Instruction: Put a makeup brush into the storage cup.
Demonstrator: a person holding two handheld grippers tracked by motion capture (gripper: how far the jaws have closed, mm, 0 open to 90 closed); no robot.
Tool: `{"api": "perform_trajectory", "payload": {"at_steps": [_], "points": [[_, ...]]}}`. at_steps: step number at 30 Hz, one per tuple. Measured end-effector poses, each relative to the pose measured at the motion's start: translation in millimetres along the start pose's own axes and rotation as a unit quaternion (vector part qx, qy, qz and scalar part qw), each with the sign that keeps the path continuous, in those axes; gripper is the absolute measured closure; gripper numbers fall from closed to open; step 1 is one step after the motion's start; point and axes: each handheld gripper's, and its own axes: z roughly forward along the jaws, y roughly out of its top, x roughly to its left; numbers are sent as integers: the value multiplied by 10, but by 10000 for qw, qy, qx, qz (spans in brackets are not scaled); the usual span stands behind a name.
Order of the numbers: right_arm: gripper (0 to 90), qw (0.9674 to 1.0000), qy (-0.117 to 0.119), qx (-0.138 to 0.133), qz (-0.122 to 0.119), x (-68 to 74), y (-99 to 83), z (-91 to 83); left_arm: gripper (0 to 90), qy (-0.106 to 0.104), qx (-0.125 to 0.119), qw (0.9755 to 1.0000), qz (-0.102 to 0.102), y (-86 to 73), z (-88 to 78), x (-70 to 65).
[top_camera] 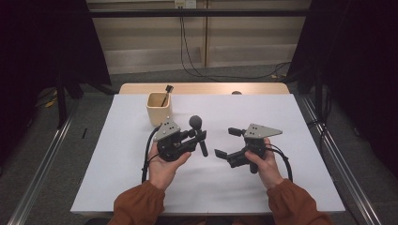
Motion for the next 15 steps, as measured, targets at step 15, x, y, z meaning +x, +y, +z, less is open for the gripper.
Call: {"api": "perform_trajectory", "payload": {"at_steps": [15], "points": [[18,9975,-661,-249,-30,11,-111,-255,710,181,89,9997,126,36,-192,133]]}}
